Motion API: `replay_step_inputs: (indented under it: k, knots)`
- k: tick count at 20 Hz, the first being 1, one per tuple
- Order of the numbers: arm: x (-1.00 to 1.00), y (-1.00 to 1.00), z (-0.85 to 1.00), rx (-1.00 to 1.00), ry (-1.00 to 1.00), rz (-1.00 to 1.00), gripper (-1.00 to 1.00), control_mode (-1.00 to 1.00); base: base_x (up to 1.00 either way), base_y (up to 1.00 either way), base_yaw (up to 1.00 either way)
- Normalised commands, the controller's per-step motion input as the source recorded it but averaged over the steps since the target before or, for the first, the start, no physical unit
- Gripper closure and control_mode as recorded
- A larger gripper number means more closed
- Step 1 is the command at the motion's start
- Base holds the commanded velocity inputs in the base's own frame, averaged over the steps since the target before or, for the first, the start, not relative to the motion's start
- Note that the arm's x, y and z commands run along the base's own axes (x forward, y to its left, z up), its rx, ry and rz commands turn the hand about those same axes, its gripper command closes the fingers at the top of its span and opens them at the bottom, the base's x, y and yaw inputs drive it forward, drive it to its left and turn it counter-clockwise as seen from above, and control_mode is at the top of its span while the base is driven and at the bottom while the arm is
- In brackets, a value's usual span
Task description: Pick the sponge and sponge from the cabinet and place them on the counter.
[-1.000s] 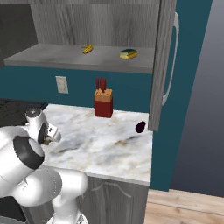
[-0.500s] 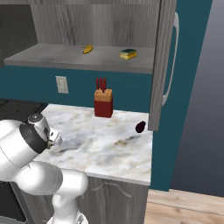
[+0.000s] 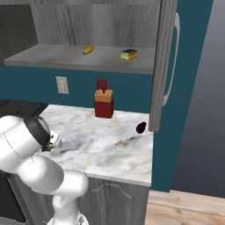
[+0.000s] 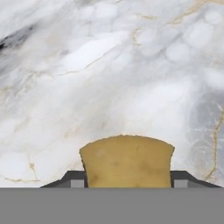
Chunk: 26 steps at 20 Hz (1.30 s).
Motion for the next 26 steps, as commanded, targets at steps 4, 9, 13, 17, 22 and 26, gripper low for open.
replay_step_inputs:
  k: [4, 9, 13, 17, 22, 26]
  knots:
    - [0.0, 0.0, -0.24, 0.0, 0.0, 0.01, 1.0, -1.0, 0.0, 0.0, 0.0]
    - [-0.01, 0.0, -0.22, 0.0, 0.0, 0.0, -1.0, -1.0, 0.0, 0.0, 0.0]
    - [-0.16, -0.13, -0.03, 0.0, -0.05, 0.0, -1.0, -1.0, 0.0, 0.0, 0.0]
    - [-0.21, -0.15, 0.0, 0.0, -0.1, 0.03, -1.0, -1.0, 0.0, 0.0, 0.0]
    - [-0.14, -0.06, 0.0, 0.0, -0.09, 0.04, -1.0, -1.0, 0.0, 0.0, 0.0]
    - [-0.18, -0.11, 0.26, 0.03, -0.13, 0.06, -1.0, -1.0, 0.0, 0.0, 0.0]
